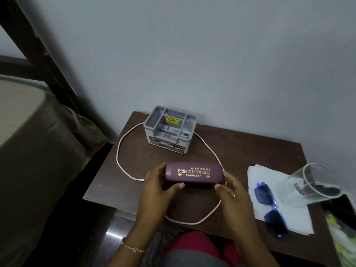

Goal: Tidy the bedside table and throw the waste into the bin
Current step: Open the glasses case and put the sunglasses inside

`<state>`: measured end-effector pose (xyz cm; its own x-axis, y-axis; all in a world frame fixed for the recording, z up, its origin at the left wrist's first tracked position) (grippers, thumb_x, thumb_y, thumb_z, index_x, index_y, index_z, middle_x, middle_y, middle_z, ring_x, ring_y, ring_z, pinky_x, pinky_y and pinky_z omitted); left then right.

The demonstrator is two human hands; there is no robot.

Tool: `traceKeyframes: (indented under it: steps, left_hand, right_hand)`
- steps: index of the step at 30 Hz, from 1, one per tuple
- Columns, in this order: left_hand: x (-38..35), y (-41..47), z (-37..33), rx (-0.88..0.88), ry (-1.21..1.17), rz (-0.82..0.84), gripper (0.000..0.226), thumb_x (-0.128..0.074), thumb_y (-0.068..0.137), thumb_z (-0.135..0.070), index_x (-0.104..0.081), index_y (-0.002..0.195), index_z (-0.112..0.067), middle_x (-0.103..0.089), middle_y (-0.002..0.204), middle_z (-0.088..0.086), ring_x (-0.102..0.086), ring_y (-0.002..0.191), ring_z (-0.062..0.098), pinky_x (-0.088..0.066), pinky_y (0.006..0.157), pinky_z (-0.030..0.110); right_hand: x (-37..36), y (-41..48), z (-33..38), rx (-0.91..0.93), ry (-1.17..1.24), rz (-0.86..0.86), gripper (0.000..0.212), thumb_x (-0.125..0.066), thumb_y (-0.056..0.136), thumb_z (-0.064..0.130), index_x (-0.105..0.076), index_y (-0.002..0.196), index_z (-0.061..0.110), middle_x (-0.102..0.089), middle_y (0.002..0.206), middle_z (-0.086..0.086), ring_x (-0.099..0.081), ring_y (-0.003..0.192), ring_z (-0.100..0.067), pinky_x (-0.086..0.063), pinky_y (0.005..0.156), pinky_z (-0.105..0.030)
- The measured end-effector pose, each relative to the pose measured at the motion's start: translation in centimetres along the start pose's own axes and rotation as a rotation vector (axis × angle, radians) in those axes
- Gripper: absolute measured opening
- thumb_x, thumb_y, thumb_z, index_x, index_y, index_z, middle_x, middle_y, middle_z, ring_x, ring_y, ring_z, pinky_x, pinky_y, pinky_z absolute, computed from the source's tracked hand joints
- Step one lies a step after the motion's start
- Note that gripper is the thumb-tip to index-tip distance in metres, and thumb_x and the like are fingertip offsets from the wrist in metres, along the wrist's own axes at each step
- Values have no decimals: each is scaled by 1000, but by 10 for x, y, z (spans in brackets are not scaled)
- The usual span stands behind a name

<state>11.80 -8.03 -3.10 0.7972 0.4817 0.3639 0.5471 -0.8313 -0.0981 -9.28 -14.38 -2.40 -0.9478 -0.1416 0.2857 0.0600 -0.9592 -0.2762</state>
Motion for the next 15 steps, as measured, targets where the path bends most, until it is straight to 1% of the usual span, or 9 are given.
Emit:
traceKeyframes:
  steps: [2, 3, 4, 6, 8, 11, 12, 13, 15]
  left_hand:
    - [-11, -3, 4, -16, 76, 27, 71, -84, 63, -17, -51, 126, -23, -55, 119, -3, -56, 110, 10, -47, 96, 28]
    - [-15, -5, 7, -23, 113, 33, 74, -84, 63, -19, -49, 128, -22, -54, 120, -4, -54, 112, 12, -44, 97, 26]
    - [-16, -7, 8, -31, 152, 30, 75, -84, 64, -19, -48, 130, -21, -53, 121, -5, -52, 114, 12, -40, 95, 20]
    - [-15, -9, 7, -57, 216, 1, 75, -83, 65, -19, -48, 131, -17, -53, 123, -2, -49, 114, 12, -32, 88, 10]
    - [-14, -10, 7, -70, 242, -4, 74, -82, 67, -19, -47, 132, -15, -53, 125, 1, -48, 115, 13, -31, 88, 9]
    - [-12, -10, 8, -100, 281, 24, 74, -81, 68, -20, -46, 133, -17, -52, 125, -1, -47, 118, 13, -34, 93, 14]
    - [-12, -10, 7, -112, 293, 34, 76, -80, 69, -20, -43, 135, -17, -51, 126, -2, -46, 118, 11, -33, 94, 15]
    - [-10, -9, 6, -120, 303, 45, 80, -80, 69, -21, -41, 137, -18, -49, 126, -4, -44, 118, 9, -33, 94, 15]
    - [-7, -4, 4, -145, 313, 59, 89, -82, 66, -20, -35, 141, -19, -47, 128, -3, -43, 119, 9, -33, 96, 17]
  right_hand:
    - [5, -3, -10, -28, -14, 17, 43, -60, 87, 8, -53, 128, 20, -64, 115, -3, -60, 100, -10, -40, 69, -3]
    - [5, -4, -15, -41, -12, 26, 44, -60, 87, 8, -53, 129, 20, -64, 118, -5, -60, 102, -12, -40, 70, -4]
    - [5, -5, -19, -51, -10, 37, 45, -60, 87, 8, -52, 130, 19, -63, 120, -5, -59, 104, -13, -39, 71, -5]
    - [2, -5, -25, -55, -10, 61, 45, -61, 87, 9, -52, 130, 19, -61, 122, -4, -57, 106, -11, -38, 72, -6]
    - [1, -3, -30, -63, -28, 76, 43, -61, 87, 8, -53, 129, 17, -61, 121, -5, -56, 106, -11, -39, 74, -10]
    - [1, -2, -33, -66, -91, 87, 43, -61, 87, 7, -54, 129, 15, -61, 120, -10, -57, 109, -18, -38, 87, -23]
    - [3, -2, -28, -12, -163, 72, 44, -62, 86, 8, -53, 129, 15, -59, 120, -9, -57, 111, -20, -38, 90, -24]
    - [6, -2, -18, 88, -272, 40, 45, -63, 85, 8, -53, 129, 14, -57, 123, -9, -55, 115, -23, -37, 94, -25]
    - [2, -5, 7, 319, -497, 20, 48, -63, 85, 11, -51, 131, 14, -51, 133, -4, -48, 123, -22, -29, 100, -20]
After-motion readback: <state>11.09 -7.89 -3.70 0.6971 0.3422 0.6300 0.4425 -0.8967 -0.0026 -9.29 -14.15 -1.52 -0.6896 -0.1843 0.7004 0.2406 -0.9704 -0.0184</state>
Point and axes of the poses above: each hand's wrist, its own y-axis towards the middle knuckle, its own x-axis out of the back of the hand, z = x × y, the point moved 9 cm from there along y, towards the middle knuckle
